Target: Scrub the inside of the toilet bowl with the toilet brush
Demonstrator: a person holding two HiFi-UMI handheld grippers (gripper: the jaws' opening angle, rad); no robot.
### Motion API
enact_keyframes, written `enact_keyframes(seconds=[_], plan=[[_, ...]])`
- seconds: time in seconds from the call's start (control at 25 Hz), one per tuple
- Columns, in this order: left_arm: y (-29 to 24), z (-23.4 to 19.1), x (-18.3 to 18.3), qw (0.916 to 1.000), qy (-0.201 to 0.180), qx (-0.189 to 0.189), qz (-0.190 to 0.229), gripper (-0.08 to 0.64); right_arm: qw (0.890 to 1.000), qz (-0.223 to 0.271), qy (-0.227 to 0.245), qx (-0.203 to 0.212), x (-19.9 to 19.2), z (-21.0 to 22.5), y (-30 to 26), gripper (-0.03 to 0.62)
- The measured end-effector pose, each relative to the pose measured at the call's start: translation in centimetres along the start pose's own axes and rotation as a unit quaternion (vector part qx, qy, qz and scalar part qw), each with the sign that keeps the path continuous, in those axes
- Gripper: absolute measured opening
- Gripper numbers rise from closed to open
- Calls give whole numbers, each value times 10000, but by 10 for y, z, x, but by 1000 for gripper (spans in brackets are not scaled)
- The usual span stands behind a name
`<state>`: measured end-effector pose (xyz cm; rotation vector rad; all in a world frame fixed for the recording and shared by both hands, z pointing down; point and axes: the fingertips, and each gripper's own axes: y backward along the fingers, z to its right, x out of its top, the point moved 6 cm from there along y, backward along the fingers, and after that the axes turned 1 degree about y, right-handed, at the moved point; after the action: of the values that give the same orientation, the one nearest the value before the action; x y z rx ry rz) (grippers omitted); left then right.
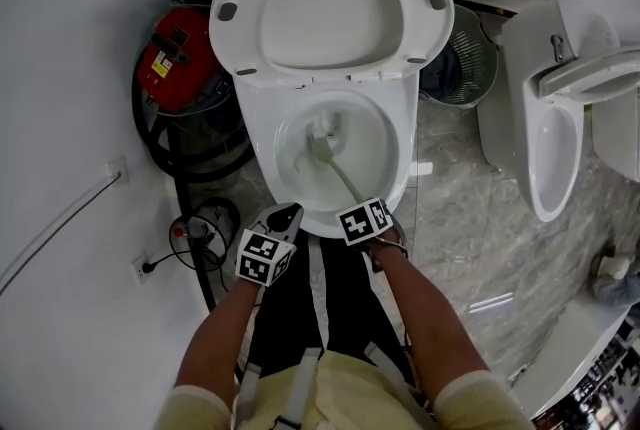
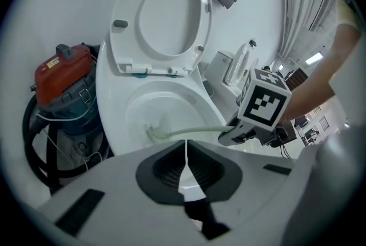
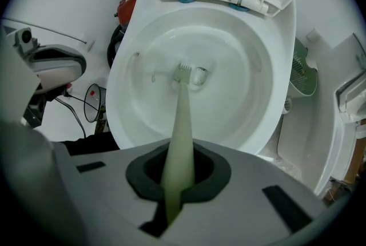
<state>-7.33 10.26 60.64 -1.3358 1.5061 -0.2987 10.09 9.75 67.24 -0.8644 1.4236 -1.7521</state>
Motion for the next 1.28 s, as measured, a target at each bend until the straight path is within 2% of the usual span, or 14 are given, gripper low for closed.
enact_keyframes(seconds=[0.32,0.64,1.0,1.28], plan=[[1,-8,6,9999,15,6,106,14,9996,227,33,-133,33,5,6,17],[-2,-7,13,9998,4,-84,192,14,9992,282,-173,-234,51,19,10,17],[-4,-4,15,9996,-8,-174,205,14,9973,231,-448,-539,35,44,16,17],[-6,-5,20,9996,28,-173,207,14,9946,106,-311,-983,14,58,21,17]])
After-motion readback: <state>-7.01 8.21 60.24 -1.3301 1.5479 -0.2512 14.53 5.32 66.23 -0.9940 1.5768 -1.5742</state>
